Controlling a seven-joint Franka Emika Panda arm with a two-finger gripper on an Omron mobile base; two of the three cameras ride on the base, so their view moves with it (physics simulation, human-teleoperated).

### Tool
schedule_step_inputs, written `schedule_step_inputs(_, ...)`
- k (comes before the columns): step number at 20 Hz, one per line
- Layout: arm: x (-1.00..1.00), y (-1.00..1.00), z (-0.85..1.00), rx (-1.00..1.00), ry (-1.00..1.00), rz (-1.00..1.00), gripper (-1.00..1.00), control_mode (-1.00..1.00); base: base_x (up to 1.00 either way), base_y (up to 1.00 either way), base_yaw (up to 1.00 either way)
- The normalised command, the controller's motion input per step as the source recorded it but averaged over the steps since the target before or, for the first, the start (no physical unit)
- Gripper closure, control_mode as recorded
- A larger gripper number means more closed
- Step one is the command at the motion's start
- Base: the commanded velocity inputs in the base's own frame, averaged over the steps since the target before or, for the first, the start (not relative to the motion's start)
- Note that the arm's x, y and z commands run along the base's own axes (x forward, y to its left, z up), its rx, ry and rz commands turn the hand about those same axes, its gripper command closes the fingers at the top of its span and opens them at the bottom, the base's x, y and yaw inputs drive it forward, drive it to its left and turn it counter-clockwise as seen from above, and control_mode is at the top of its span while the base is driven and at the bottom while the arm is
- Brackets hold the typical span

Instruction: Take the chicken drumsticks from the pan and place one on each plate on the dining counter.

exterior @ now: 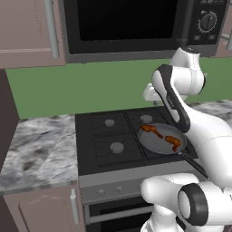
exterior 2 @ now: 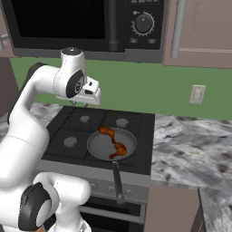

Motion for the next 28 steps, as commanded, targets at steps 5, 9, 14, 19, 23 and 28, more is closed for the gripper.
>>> schedule_step_inputs(5,-0.14,-0.12,-0.18,-0.01,0.00,0.00,-1.00,-1.00,0.00,0.00,0.00)
schedule_step_inputs(9,-0.21,-0.25,-0.45,-0.09,0.04,0.01,-1.00,-1.00,0.00,0.00,0.00)
schedule_step_inputs(14,0.00,-0.29,-0.53,-0.18,0.08,0.15,-1.00,-1.00,0.00,0.00,0.00)
schedule_step_inputs(19,0.26,-0.27,-0.49,-0.14,0.11,0.32,-1.00,-1.00,0.00,0.00,0.00)
schedule_step_inputs(23,0.36,-0.33,-0.48,0.00,0.05,0.36,-1.00,-1.00,0.00,0.00,0.00)
schedule_step_inputs(28,0.59,-0.13,-0.40,0.00,0.03,0.25,-1.00,-1.00,0.00,0.00,0.00)
